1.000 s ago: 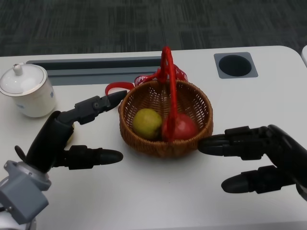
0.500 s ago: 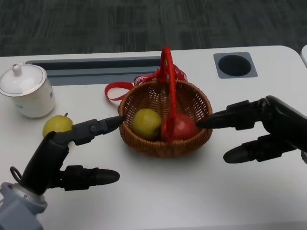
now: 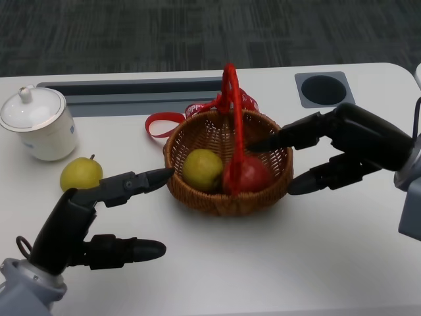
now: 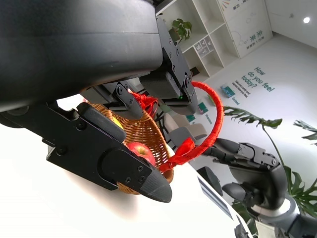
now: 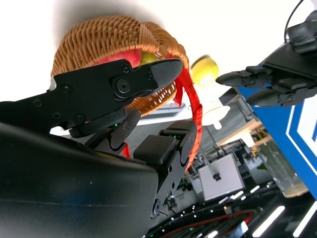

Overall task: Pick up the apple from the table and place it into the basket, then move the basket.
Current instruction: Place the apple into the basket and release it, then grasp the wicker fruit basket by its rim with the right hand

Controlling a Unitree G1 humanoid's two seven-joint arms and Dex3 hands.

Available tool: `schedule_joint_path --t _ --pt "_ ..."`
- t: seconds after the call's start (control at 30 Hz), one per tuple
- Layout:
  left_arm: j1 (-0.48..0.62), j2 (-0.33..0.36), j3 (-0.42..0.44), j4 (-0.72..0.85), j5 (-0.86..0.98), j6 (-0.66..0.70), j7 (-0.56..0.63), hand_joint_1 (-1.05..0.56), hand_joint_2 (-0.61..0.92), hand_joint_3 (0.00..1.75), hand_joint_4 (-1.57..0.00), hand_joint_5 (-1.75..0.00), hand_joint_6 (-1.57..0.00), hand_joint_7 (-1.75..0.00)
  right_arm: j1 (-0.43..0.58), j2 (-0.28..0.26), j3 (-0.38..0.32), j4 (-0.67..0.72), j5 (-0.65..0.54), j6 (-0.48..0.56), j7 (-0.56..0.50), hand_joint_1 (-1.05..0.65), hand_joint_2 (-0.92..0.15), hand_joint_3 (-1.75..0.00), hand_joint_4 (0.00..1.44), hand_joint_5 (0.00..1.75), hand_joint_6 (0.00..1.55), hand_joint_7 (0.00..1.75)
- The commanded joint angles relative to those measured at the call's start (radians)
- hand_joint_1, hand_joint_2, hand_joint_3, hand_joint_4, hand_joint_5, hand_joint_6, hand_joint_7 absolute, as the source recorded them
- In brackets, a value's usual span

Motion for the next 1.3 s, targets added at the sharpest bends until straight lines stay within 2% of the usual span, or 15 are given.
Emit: schedule_joint_path --t 0.03,0.27,0.43,0.67,0.8,0.97,1.1,1.3 --pt "0.008 0.002 0.002 -0.009 -0.009 0.006 0.004 -0.64 0.78 0.00 -0.75 -0.02 -0.71 -0.01 -0.050 -0.003 0.026 0.022 -0.060 0.017 -0.053 -0.62 -0.92 -0.02 0.83 0.02 0.72 0.01" --pt "0.011 -0.004 0.005 -0.007 0.001 -0.003 0.012 -0.64 0.78 0.00 -0.76 -0.02 -0.71 -0.01 -0.105 0.002 0.100 0.043 -0.197 0.048 -0.171 -0.61 -0.92 -0.01 0.85 0.01 0.74 0.01" --pt "0.022 -0.006 0.009 -0.024 0.007 -0.003 0.020 -0.64 0.78 0.00 -0.77 -0.02 -0.72 -0.01 -0.131 0.008 0.151 0.068 -0.254 0.094 -0.201 -0.62 -0.92 -0.02 0.84 0.00 0.75 0.01" --pt "0.047 -0.011 0.016 -0.056 0.005 -0.010 0.029 -0.63 0.77 0.00 -0.81 -0.03 -0.75 -0.02 -0.118 0.003 0.207 0.100 -0.310 0.143 -0.246 -0.68 -0.92 -0.02 0.84 0.00 0.74 0.00" --pt "0.061 -0.014 0.016 -0.084 -0.013 -0.006 0.029 -0.60 0.77 0.00 -0.84 -0.03 -0.78 -0.02 -0.115 0.002 0.266 0.118 -0.378 0.199 -0.288 -0.70 -0.91 -0.02 0.82 0.00 0.70 0.00" --pt "0.058 -0.015 0.019 -0.092 -0.027 -0.031 0.028 -0.57 0.76 0.00 -0.88 -0.04 -0.82 -0.03 -0.118 0.017 0.370 0.145 -0.468 0.301 -0.333 -0.77 -0.92 -0.02 0.73 0.00 0.62 0.00" --pt "0.059 -0.017 0.022 -0.095 -0.021 -0.042 0.035 -0.56 0.77 0.00 -0.92 -0.05 -0.85 -0.03 -0.113 0.034 0.447 0.150 -0.529 0.328 -0.420 -0.79 -0.91 -0.01 0.75 0.01 0.64 0.01" --pt "0.069 -0.027 0.020 -0.107 -0.031 -0.035 0.039 -0.56 0.76 0.00 -0.95 -0.05 -0.87 -0.03 -0.123 0.064 0.542 0.160 -0.587 0.369 -0.514 -0.72 -0.89 0.00 0.79 0.02 0.67 0.01"
